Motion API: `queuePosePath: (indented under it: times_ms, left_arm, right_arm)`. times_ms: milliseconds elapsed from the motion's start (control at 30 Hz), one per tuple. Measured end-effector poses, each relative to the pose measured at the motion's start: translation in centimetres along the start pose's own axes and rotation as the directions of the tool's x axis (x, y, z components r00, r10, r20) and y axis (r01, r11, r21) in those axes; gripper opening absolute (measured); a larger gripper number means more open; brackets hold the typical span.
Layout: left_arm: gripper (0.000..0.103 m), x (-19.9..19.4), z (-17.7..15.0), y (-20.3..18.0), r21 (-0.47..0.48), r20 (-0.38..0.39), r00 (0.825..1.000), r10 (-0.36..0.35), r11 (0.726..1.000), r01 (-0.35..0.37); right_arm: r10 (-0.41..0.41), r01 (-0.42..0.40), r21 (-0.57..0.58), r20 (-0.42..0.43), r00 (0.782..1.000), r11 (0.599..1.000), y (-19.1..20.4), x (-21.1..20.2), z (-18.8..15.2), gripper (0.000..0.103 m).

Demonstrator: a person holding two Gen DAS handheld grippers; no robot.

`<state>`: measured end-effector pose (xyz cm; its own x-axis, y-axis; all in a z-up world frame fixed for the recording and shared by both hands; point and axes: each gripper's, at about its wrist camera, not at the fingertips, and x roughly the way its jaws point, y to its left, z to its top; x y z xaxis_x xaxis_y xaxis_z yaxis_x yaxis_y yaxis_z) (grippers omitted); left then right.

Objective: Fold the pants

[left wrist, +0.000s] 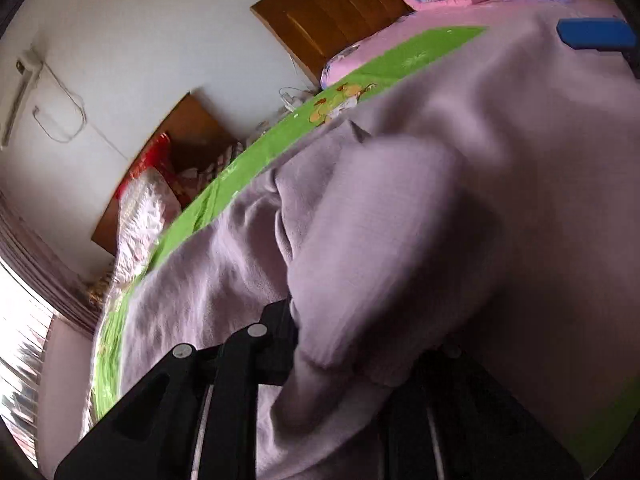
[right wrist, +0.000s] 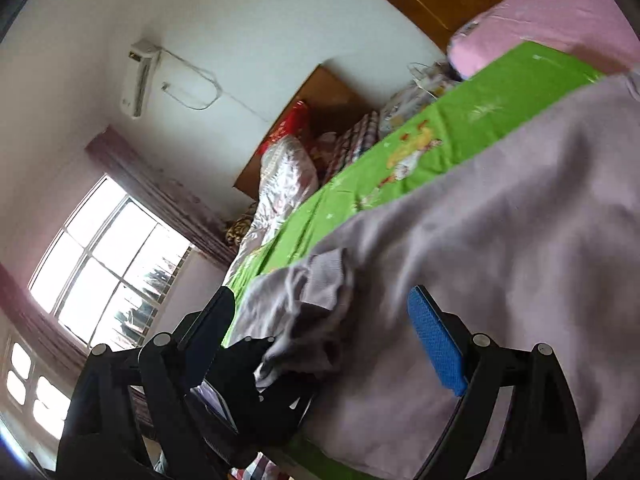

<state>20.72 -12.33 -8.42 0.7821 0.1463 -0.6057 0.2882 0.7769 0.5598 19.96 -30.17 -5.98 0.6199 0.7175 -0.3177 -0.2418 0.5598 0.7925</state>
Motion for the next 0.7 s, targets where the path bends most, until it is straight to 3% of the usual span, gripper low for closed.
queuePosePath:
  times_ms: [133, 200, 233, 300, 367, 400, 433, 467, 533, 567, 700]
  left_arm:
    - [0.024, -0.9, -0.7, 2.4, -0.081, 0.035, 0.993, -0.113, 0.990, 0.116]
    - [0.037, -2.5, -1.5, 4.7, -0.179, 0.081, 0.968, -0.239, 0.952, 0.250]
    - [0.059, -3.5, -2.3, 6.2, -0.228, 0.128, 0.937, -0.326, 0.909, 0.348]
    - [0.092, -6.2, -4.1, 8.7, -0.268, 0.262, 0.843, -0.470, 0.804, 0.531]
    - [0.101, -9.0, -7.2, 11.7, -0.278, 0.395, 0.733, -0.554, 0.689, 0.670]
    - [0.101, -9.6, -8.5, 12.8, -0.290, 0.423, 0.705, -0.569, 0.652, 0.700]
    - [0.101, -10.0, -9.8, 13.8, -0.318, 0.432, 0.707, -0.560, 0.639, 0.700]
    - [0.101, -10.1, -10.5, 14.2, -0.342, 0.426, 0.726, -0.540, 0.647, 0.682]
    - [0.101, -10.1, -12.6, 15.7, -0.411, 0.396, 0.793, -0.463, 0.683, 0.603]
    - [0.101, -10.1, -13.2, 16.2, -0.430, 0.391, 0.809, -0.440, 0.689, 0.583]
    - [0.101, -8.1, -16.3, 21.2, -0.597, 0.332, 0.896, -0.294, 0.670, 0.441]
  right_arm:
    - [0.014, -0.014, 0.000, -0.037, 0.999, 1.000, 0.6, 1.2, -0.4, 0.087]
    - [0.032, -0.033, -0.019, -0.060, 0.998, 0.999, 1.5, 1.5, -0.7, 0.087]
    - [0.037, -0.040, -0.029, -0.075, 0.997, 0.999, 2.0, 1.9, -0.9, 0.087]
    - [0.030, -0.035, -0.040, -0.120, 0.992, 0.999, 3.1, 2.7, -1.3, 0.089]
    - [0.020, -0.026, -0.030, -0.178, 0.984, 0.999, 3.4, 4.1, -1.6, 0.089]
    - [0.021, -0.026, -0.024, -0.195, 0.980, 0.999, 3.6, 4.5, -1.8, 0.089]
    - [0.022, -0.026, -0.019, -0.208, 0.978, 0.999, 3.7, 5.0, -2.0, 0.089]
    - [0.008, -0.012, -0.014, -0.224, 0.975, 1.000, 3.6, 5.7, -2.5, 0.089]
    - [-0.047, 0.049, 0.002, -0.271, 0.961, 0.999, 3.2, 7.0, -3.0, 0.089]
    - [-0.077, 0.086, 0.014, -0.316, 0.946, 0.996, 3.1, 7.8, -3.6, 0.089]
    - [-0.134, 0.126, -0.046, -0.363, 0.922, 0.991, 4.1, 8.5, -5.0, 0.090]
